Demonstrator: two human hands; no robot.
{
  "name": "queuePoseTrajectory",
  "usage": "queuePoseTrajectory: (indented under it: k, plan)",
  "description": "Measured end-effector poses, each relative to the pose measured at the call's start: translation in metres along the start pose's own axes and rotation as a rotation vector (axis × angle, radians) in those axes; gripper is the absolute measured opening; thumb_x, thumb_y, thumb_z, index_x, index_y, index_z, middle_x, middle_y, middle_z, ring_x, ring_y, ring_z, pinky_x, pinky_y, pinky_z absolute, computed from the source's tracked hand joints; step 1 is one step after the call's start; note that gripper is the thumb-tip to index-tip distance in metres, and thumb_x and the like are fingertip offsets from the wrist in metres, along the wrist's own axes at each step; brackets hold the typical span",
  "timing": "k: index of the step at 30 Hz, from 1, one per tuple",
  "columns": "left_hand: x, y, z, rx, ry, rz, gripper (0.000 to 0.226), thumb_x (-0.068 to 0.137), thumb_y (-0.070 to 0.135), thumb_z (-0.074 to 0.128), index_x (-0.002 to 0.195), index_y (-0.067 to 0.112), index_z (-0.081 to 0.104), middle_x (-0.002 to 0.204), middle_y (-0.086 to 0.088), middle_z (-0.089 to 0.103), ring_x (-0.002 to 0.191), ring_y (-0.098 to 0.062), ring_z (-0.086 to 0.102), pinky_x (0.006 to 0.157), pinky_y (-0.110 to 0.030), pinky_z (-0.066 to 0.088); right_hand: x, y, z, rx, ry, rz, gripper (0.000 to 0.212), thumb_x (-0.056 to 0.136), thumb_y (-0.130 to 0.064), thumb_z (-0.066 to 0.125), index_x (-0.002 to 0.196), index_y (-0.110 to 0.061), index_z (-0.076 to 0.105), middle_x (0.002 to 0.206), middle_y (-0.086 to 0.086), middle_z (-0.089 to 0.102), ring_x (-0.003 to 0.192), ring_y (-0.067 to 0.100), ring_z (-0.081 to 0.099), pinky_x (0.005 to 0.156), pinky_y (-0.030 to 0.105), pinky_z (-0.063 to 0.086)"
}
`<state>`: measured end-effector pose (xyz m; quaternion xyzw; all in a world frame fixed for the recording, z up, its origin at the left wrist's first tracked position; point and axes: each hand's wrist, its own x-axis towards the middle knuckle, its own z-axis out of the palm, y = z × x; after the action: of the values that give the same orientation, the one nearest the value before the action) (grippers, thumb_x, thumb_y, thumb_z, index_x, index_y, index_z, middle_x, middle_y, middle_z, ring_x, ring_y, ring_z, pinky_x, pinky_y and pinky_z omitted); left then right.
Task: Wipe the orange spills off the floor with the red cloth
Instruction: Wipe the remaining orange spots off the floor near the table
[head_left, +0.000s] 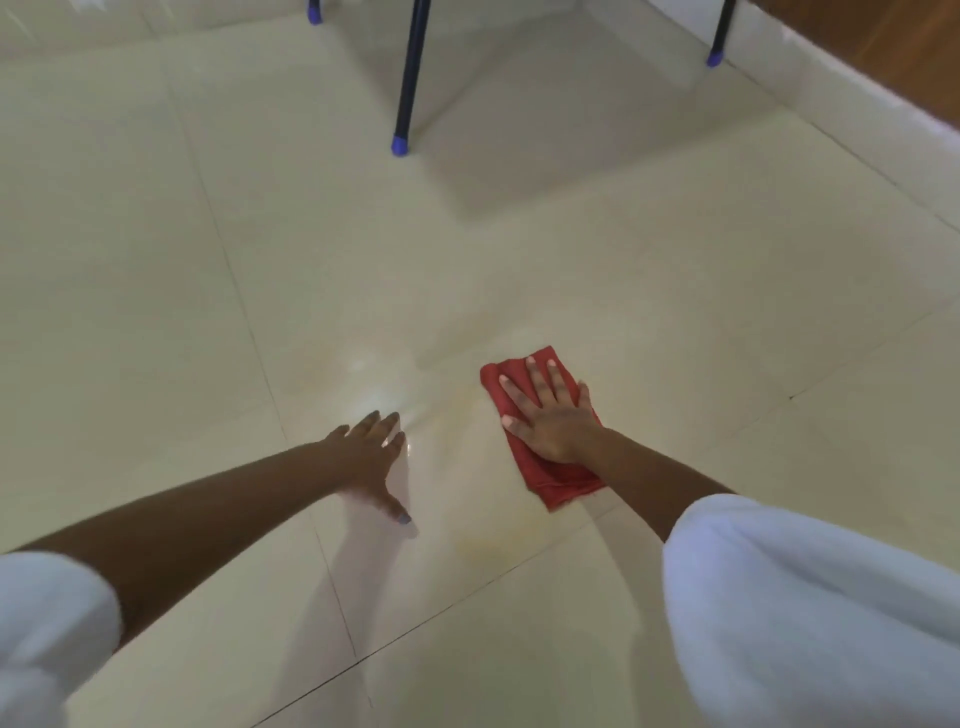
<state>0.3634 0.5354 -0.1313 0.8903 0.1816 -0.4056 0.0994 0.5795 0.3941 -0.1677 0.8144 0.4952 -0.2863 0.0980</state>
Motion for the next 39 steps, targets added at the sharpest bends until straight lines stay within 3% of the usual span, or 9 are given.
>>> queuePoseTrajectory:
  k: [7,14,18,20,23,28,31,34,39]
  plan:
    - [-0.001,0.029,0.007,-0.040,0.067,-0.133,0.123,0.071,0.062,0.064,0.141,-0.004,-0.013,0.149,-0.021,-0.026,0.140,-0.035,-0.013,0.115,-0.042,0.006,-0.009,0.019,-0.003,-0.087,-0.023,-0.098,0.063,0.093,-0.061,0.014,0.143,-0.039,-0.019,0.150,0.004,-0.035,0.137,0.028,-0.032,0.109,0.058,-0.011]
    - [-0.018,0.024,0.037,-0.297,0.295,-0.177,0.120,0.067,0.072,0.057,0.144,0.013,-0.015,0.146,-0.004,-0.033,0.138,-0.023,-0.024,0.111,-0.045,-0.009,0.001,-0.010,0.008,0.017,0.208,0.010,0.058,0.095,-0.057,0.009,0.145,-0.038,-0.013,0.155,0.008,-0.021,0.140,0.032,-0.022,0.109,0.059,-0.011]
    - [-0.035,0.033,0.082,-0.533,0.375,-0.276,0.145,0.031,0.099,0.027,0.138,0.016,-0.024,0.145,0.001,-0.035,0.132,-0.015,-0.034,0.109,-0.040,-0.015,-0.034,-0.080,0.052,-0.048,0.307,-0.341,0.061,0.089,-0.053,0.021,0.147,-0.035,0.018,0.156,0.013,0.011,0.143,0.037,0.006,0.107,0.065,0.015]
    - [-0.043,0.042,0.101,-0.593,0.396,-0.258,0.144,0.031,0.101,0.023,0.136,0.017,-0.026,0.145,0.003,-0.033,0.132,-0.013,-0.035,0.109,-0.036,-0.018,-0.092,-0.083,0.098,-0.087,0.327,-0.495,0.058,0.089,-0.052,0.035,0.144,-0.039,0.024,0.155,0.009,0.020,0.143,0.033,0.013,0.108,0.063,0.016]
    - [-0.042,0.047,0.104,-0.620,0.435,-0.242,0.145,0.031,0.101,0.027,0.139,0.017,-0.023,0.148,0.003,-0.030,0.133,-0.012,-0.034,0.107,-0.033,-0.023,-0.127,-0.022,0.111,-0.070,0.373,-0.362,0.059,0.087,-0.051,0.039,0.143,-0.043,0.022,0.153,0.007,0.026,0.142,0.031,0.020,0.107,0.059,0.020]
    - [-0.024,0.057,0.094,-0.563,0.512,-0.158,0.142,0.037,0.100,0.022,0.143,0.013,-0.014,0.149,0.002,-0.028,0.133,-0.010,-0.033,0.104,-0.028,-0.028,-0.010,0.019,0.032,0.017,0.484,0.082,0.058,0.090,-0.053,0.022,0.146,-0.039,0.018,0.155,0.011,0.019,0.143,0.034,0.014,0.108,0.062,0.017]
    - [-0.020,0.061,0.102,-0.573,0.529,-0.188,0.142,0.039,0.100,0.023,0.145,0.011,-0.009,0.150,0.000,-0.025,0.135,-0.011,-0.030,0.107,-0.034,-0.024,0.011,-0.049,0.038,-0.031,0.423,-0.079,0.058,0.091,-0.051,0.014,0.147,-0.039,0.012,0.158,0.008,0.009,0.144,0.032,0.004,0.111,0.059,0.010]
    - [-0.018,0.058,0.105,-0.584,0.527,-0.182,0.139,0.042,0.099,0.027,0.145,0.012,-0.008,0.152,-0.001,-0.022,0.136,-0.012,-0.028,0.109,-0.040,-0.018,-0.062,-0.070,0.090,-0.111,0.407,-0.373,0.056,0.091,-0.051,0.031,0.145,-0.041,0.020,0.157,0.005,0.015,0.144,0.030,0.007,0.110,0.060,0.012]
    - [-0.017,0.062,0.097,-0.585,0.549,-0.205,0.137,0.042,0.099,0.027,0.145,0.015,-0.009,0.152,0.003,-0.021,0.136,-0.009,-0.028,0.104,-0.029,-0.028,-0.085,0.046,0.084,-0.065,0.502,-0.041,0.059,0.088,-0.050,0.033,0.144,-0.037,0.022,0.153,0.009,0.025,0.141,0.033,0.023,0.104,0.061,0.027]
